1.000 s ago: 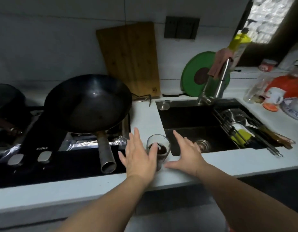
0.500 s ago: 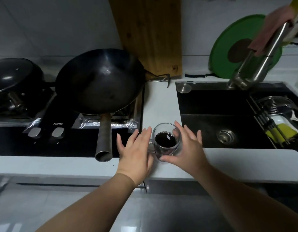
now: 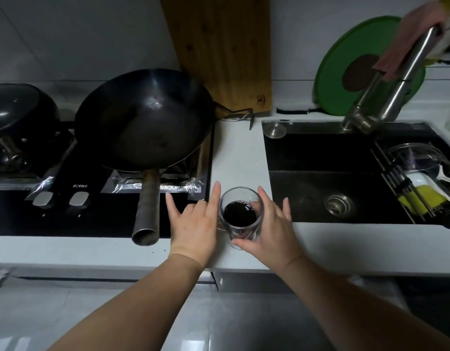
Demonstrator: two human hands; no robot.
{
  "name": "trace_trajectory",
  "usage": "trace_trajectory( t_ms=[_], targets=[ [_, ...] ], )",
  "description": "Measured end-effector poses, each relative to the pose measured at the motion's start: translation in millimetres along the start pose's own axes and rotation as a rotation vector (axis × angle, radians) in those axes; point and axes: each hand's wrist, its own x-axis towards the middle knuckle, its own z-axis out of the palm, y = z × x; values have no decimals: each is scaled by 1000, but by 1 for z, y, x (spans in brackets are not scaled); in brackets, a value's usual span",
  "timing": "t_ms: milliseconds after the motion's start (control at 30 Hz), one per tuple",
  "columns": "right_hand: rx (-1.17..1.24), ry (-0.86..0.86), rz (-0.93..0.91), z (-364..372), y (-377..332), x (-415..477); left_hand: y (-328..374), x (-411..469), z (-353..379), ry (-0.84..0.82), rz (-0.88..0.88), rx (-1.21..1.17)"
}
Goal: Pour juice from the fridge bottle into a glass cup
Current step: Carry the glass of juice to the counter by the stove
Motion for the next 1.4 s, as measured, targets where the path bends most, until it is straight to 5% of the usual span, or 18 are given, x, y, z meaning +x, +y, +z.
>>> trace_trajectory(
  t_ms=[467,767,1100,1400],
  targets=[
    [49,129,-51,-73,-4,1,34,25,-61,76,25,-98],
    [170,131,-63,-148,-84,26,12,52,-143,228,16,-94],
    [255,63,-228,-121,-217,32,-110,13,-214,449,-44,-149],
    [363,-26,-316,-9,-392,19,-289,-79,-270,385,-197,54]
  ],
)
